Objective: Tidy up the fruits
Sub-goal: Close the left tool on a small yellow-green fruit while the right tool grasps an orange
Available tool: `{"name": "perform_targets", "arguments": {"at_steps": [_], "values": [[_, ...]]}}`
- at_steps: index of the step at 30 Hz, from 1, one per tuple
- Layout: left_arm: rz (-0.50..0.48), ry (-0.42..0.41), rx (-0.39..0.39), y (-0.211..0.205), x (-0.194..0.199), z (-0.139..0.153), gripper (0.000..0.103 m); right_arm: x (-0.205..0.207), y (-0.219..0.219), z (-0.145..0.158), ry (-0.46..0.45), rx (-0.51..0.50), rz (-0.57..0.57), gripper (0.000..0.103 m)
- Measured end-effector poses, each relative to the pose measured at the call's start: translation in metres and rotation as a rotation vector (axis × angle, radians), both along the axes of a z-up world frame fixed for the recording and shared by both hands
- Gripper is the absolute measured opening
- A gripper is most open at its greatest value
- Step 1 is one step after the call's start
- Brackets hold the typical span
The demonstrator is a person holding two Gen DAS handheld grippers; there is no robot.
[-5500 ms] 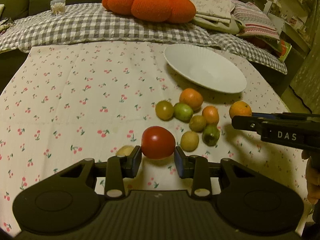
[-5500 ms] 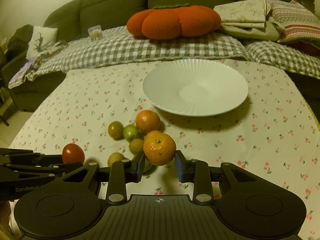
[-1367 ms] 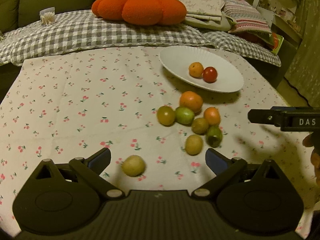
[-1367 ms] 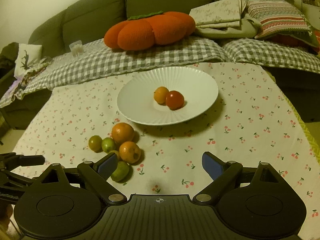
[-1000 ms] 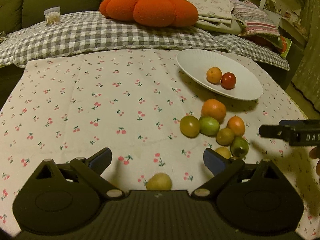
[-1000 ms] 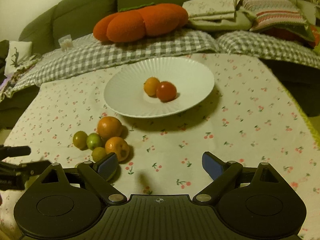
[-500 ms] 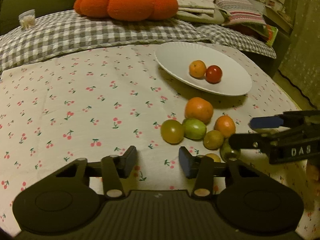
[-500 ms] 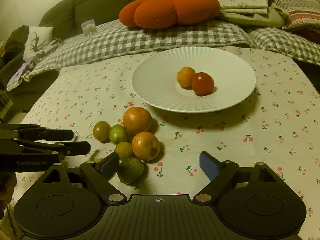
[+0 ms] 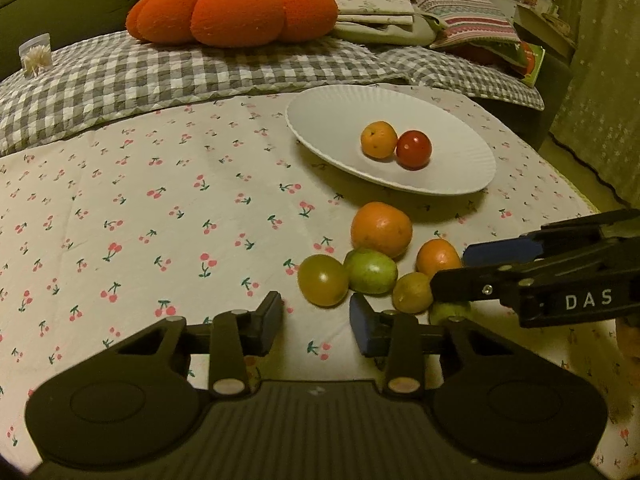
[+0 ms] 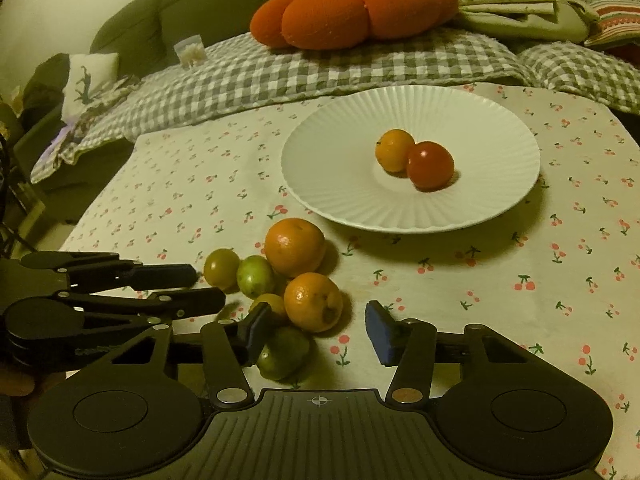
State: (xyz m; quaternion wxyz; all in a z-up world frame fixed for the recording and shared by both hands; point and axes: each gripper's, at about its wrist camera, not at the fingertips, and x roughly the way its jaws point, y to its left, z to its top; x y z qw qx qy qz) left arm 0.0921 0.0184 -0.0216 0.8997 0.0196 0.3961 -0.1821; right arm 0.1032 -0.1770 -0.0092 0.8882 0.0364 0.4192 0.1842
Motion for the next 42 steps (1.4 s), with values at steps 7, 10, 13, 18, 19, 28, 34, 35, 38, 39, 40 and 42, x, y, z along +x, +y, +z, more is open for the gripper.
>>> {"name": "perform_targets", "arguments": {"at_steps": [7, 10, 13, 18, 19, 28, 34, 35, 38, 39, 40, 42], "values": [[0.0, -0.003, 0.0, -0.003, 0.005, -0.001, 0.032, 0.002, 0.001, 0.002, 0.006, 0.008, 0.006, 0.04], [0.0, -0.002, 0.001, -0.004, 0.008, -0.001, 0.03, 0.003, 0.0, 0.003, 0.008, 0.012, 0.001, 0.04], [0.0, -0.001, -0.001, -0.004, 0.009, -0.001, 0.028, 0.004, -0.001, 0.003, 0.008, 0.011, -0.005, 0.037], [0.002, 0.0, -0.001, -0.006, 0.013, -0.002, 0.026, 0.006, -0.003, 0.001, 0.016, 0.017, -0.013, 0.037], [0.002, -0.001, -0.001, -0.006, 0.013, -0.002, 0.026, 0.007, -0.003, 0.001, 0.019, 0.02, -0.014, 0.037], [0.004, -0.002, 0.0, -0.005, 0.014, -0.002, 0.025, 0.011, -0.003, -0.001, 0.023, 0.037, -0.013, 0.037], [0.006, -0.006, 0.003, -0.005, 0.014, -0.001, 0.024, 0.015, -0.001, -0.001, 0.022, 0.051, 0.006, 0.029], [0.007, -0.006, 0.003, -0.005, 0.013, -0.001, 0.024, 0.016, 0.0, 0.0, 0.019, 0.042, 0.01, 0.029], [0.011, -0.006, 0.006, -0.005, 0.013, -0.001, 0.024, 0.013, 0.004, 0.003, 0.0, 0.009, 0.027, 0.029], [0.014, -0.006, 0.007, -0.005, 0.014, -0.001, 0.024, 0.012, 0.005, 0.003, -0.004, 0.002, 0.03, 0.029], [0.017, -0.005, 0.007, -0.004, 0.014, 0.0, 0.024, 0.012, 0.006, 0.004, -0.006, -0.002, 0.033, 0.029], [0.024, -0.008, 0.008, -0.003, 0.013, 0.001, 0.024, 0.011, 0.006, 0.005, -0.009, -0.005, 0.032, 0.029]]}}
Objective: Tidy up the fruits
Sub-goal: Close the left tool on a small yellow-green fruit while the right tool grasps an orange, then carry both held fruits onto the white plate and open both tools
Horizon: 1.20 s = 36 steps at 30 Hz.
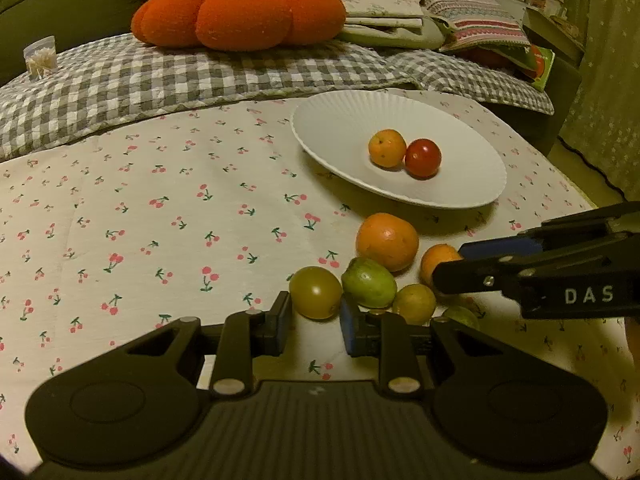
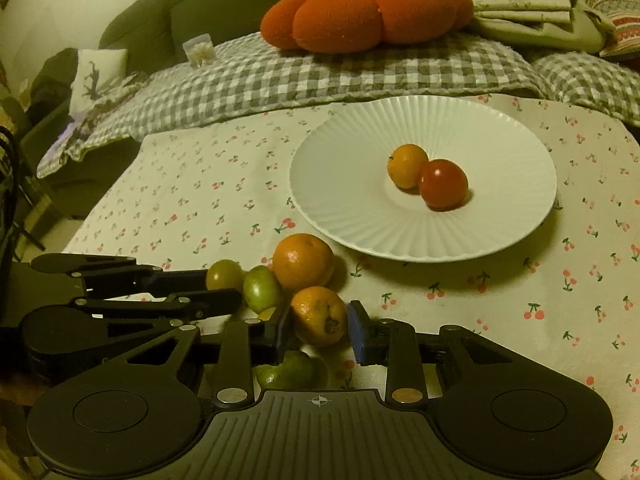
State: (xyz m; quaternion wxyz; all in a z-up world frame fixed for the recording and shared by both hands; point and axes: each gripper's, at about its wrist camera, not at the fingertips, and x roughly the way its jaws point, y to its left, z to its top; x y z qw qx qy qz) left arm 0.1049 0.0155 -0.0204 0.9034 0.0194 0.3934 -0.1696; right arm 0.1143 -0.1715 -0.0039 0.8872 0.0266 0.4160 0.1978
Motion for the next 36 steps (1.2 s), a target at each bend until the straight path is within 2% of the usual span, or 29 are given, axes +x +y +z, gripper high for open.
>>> {"name": "perform_targets", "arguments": {"at_steps": [21, 30, 36], "values": [[0.001, -0.082, -0.013, -0.008, -0.003, 0.029, 0.024, -0.005, -0.018, 0.036, -0.091, 0.014, -0.052, 0.029], [-0.017, -0.089, -0.047, -0.036, 0.014, 0.036, 0.024, 0.008, -0.041, 0.046, -0.136, -0.002, -0.14, 0.029], [-0.027, -0.09, -0.071, -0.058, 0.026, 0.036, 0.024, 0.017, -0.053, 0.045, -0.135, -0.01, -0.179, 0.029]]}}
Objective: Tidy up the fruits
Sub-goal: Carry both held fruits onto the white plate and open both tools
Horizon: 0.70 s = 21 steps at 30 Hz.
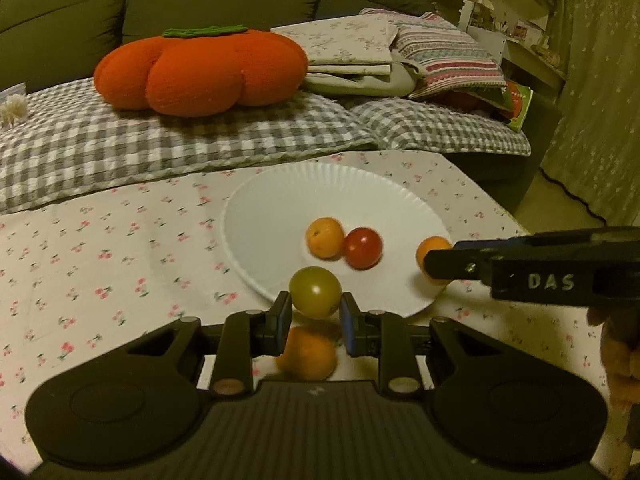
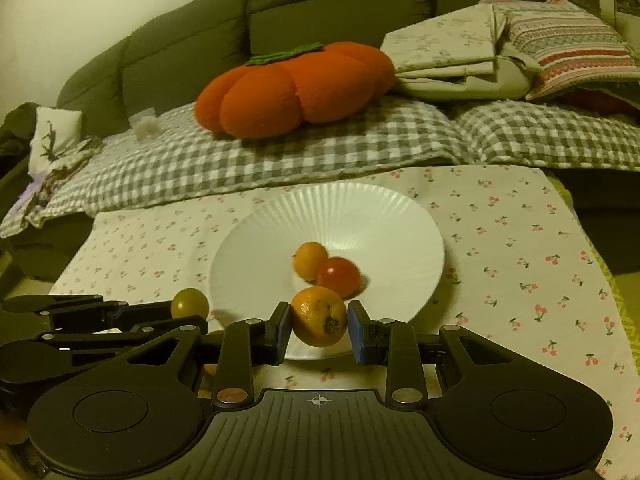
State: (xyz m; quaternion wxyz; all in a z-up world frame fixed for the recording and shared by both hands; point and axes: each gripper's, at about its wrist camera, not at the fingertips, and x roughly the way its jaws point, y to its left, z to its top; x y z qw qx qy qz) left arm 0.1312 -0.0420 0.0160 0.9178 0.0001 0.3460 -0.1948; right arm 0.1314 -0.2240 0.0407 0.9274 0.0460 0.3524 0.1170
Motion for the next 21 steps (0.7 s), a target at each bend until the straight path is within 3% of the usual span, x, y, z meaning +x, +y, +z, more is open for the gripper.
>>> {"name": "perform_targets", "arguments": {"at_steps": [21], "values": [[-0.011, 0.003, 0.047, -0.028, 0.018, -0.016, 0.024, 0.017, -0.017, -0.014, 0.042, 0.031, -0.05, 0.029]]}}
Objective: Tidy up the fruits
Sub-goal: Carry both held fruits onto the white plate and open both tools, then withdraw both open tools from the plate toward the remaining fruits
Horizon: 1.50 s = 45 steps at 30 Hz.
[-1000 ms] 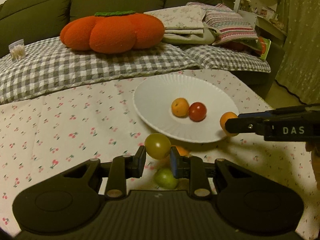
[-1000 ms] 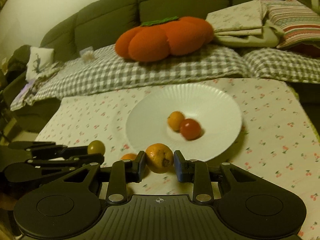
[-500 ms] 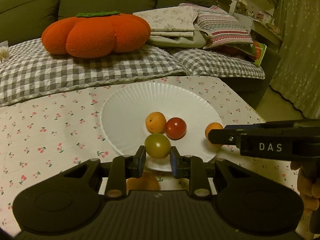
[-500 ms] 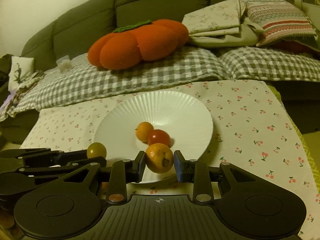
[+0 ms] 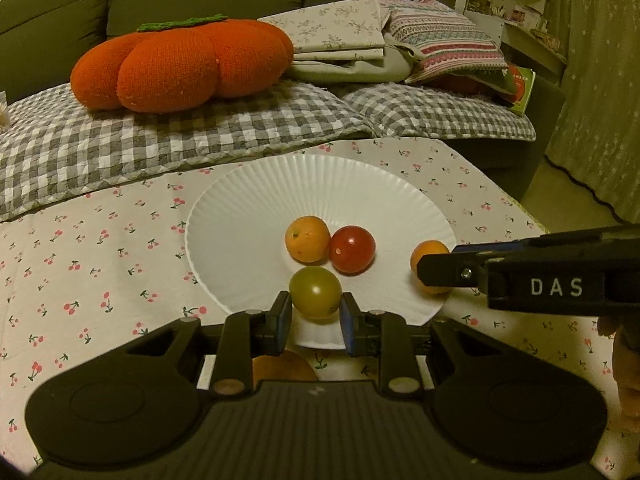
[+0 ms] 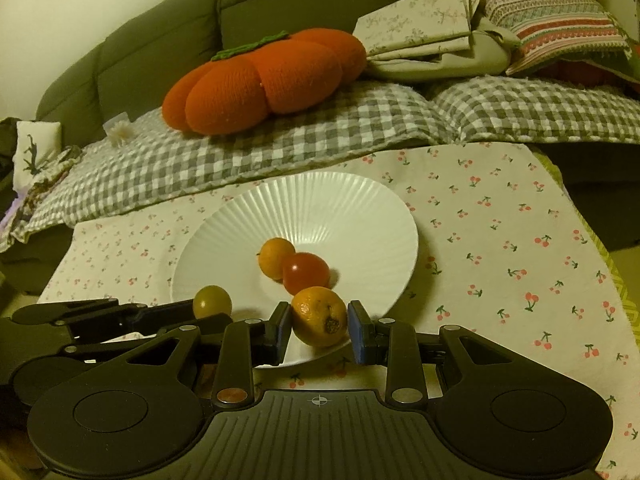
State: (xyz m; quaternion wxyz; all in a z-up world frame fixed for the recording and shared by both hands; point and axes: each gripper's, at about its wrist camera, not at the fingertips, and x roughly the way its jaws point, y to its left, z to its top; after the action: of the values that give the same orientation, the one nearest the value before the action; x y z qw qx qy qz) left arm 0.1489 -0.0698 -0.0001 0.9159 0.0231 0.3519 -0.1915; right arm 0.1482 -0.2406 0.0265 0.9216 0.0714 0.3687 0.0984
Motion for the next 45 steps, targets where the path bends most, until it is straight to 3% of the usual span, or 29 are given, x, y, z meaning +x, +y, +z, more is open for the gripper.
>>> {"name": "perform_targets", "arguments": {"at_steps": [7, 10, 14, 23, 28, 35, 45], "values": [[0.005, 0.005, -0.003, 0.0, -0.001, 0.002, 0.027, -0.001, -0.001, 0.002, 0.007, 0.012, 0.004, 0.032], [0.007, -0.003, -0.006, 0.001, -0.006, 0.005, 0.04, -0.003, -0.002, 0.004, -0.005, 0.004, -0.008, 0.046], [0.012, -0.017, -0.015, 0.006, -0.016, 0.012, 0.048, -0.008, -0.005, 0.008, -0.015, 0.01, -0.015, 0.048], [0.019, -0.021, -0.011, 0.017, -0.042, 0.017, 0.071, -0.026, -0.001, 0.015, -0.043, -0.006, 0.008, 0.066], [0.039, 0.004, -0.009, 0.026, -0.053, 0.012, 0.078, -0.037, 0.005, 0.015, -0.047, -0.019, 0.036, 0.068], [0.058, 0.015, -0.002, 0.043, -0.073, 0.01, 0.09, -0.055, 0.014, 0.015, -0.055, -0.033, 0.06, 0.081], [0.094, 0.032, 0.025, 0.072, -0.096, 0.007, 0.097, -0.072, 0.024, 0.009, -0.055, -0.062, 0.081, 0.094]]}}
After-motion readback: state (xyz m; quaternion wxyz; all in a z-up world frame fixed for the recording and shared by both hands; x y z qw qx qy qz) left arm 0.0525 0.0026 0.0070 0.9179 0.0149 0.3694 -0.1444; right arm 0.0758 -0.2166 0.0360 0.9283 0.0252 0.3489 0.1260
